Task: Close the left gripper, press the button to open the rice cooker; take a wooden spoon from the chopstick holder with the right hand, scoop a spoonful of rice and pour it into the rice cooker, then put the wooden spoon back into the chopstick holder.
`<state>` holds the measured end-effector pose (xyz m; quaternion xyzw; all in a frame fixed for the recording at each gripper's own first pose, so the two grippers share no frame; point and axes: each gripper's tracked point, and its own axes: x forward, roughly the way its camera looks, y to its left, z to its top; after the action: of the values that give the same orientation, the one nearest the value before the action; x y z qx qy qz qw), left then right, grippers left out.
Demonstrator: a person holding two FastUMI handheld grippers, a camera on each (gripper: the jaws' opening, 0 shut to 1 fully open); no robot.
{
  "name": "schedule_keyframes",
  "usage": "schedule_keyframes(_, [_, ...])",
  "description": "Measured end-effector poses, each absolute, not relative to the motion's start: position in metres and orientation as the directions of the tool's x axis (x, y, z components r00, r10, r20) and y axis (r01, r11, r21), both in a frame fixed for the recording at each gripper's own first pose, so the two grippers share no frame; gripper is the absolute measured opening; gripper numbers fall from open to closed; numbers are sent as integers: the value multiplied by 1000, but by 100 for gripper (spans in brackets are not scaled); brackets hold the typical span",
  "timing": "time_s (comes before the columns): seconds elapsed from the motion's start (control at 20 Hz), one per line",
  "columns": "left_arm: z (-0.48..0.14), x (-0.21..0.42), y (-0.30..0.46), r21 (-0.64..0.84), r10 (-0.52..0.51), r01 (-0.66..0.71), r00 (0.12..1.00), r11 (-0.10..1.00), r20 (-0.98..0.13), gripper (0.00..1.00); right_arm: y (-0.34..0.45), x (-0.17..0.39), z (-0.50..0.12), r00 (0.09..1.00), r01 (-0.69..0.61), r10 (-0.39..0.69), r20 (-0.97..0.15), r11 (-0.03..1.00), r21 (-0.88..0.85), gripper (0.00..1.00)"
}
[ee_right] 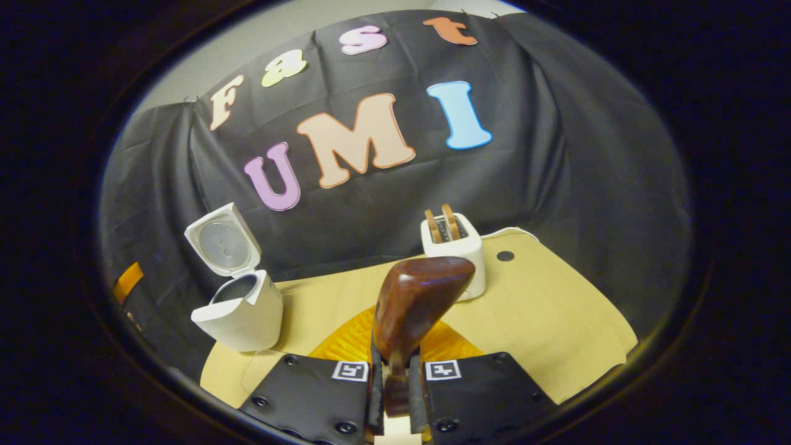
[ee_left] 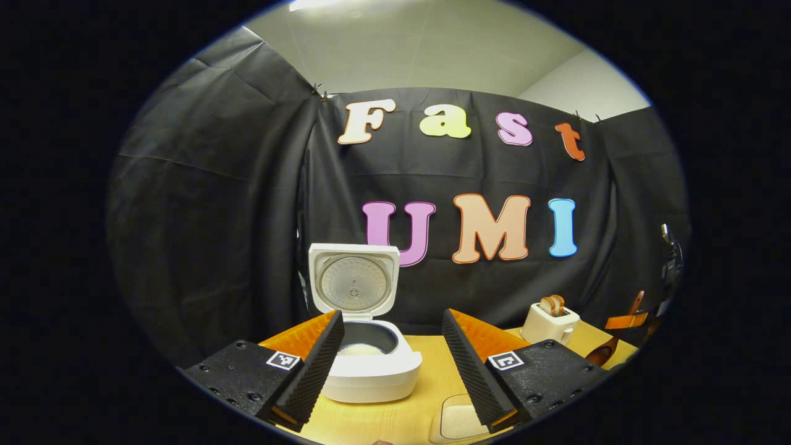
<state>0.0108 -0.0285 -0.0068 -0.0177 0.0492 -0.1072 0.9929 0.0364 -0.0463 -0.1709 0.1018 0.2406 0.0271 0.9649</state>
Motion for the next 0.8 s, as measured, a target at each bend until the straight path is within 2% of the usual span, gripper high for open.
schedule_keyframes(0.25, [-5, 6, 6, -42, -175, 172, 980, 984, -93, 94, 21, 37, -165, 875, -121, 195, -442, 974, 191, 18])
schedule_keyframes(0.45, [-6, 0, 35, -25, -141, 139, 985, 990, -94, 92, 68, 33, -186, 850, -183, 247, -464, 967, 180, 18])
schedule_keyframes(0.75, [-15, -8, 67, -8, -115, 115, 985, 993, -127, 94, 114, 19, -238, 819, -239, 249, -517, 967, 88, 19])
schedule_keyframes(0.8, [-17, -9, 71, -12, -115, 114, 984, 993, -133, 94, 117, 19, -245, 823, -237, 235, -517, 970, 63, 17])
